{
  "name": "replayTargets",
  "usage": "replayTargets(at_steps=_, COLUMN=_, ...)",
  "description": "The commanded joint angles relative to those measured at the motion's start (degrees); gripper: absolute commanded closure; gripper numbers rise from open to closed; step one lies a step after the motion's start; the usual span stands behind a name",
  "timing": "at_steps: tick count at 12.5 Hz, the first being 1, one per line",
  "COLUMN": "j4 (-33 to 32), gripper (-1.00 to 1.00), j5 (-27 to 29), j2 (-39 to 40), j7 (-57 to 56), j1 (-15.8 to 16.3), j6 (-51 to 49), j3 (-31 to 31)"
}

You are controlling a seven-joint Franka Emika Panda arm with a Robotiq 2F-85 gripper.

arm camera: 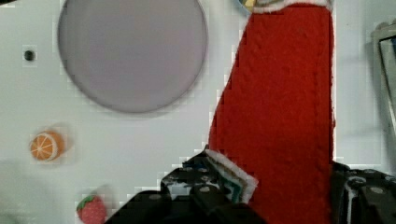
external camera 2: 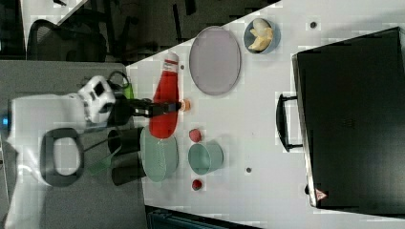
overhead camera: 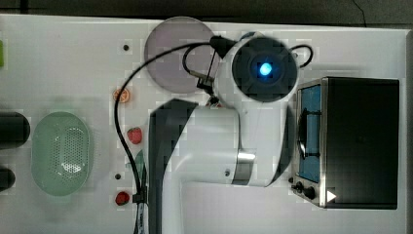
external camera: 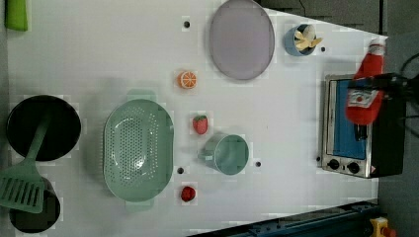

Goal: Pick ketchup from plate and place it on table.

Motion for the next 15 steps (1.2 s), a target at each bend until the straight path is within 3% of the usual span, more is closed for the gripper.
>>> replayTargets(at_steps=1, j4=-13.00, gripper=-0.17, j5=0.22, j2=3.48, j7=4.17, j1=-0.24, j6=10.13, j3=-0.46)
replayTargets(at_steps=5, j4=-21.98, gripper=-0.17, j5=0.22, j2=6.47, j7=4.24, j1=-0.13, j6=22.90, j3=-0.33)
replayTargets(at_steps=11, j4=-22.76, gripper=-0.17, j5=0.22, j2=14.88, j7=4.24, j1=-0.01, j6=32.53, j3=-0.14)
replayTargets(at_steps=12, j4=-22.83, gripper=-0.25, j5=0.22, j2=14.89, j7=4.23, j1=-0.02, j6=33.70, j3=-0.15)
replayTargets(at_steps=15, j4=-22.18, gripper=-0.90, j5=0.22, j2=13.09, j7=4.23, j1=0.00, j6=33.75, j3=0.29)
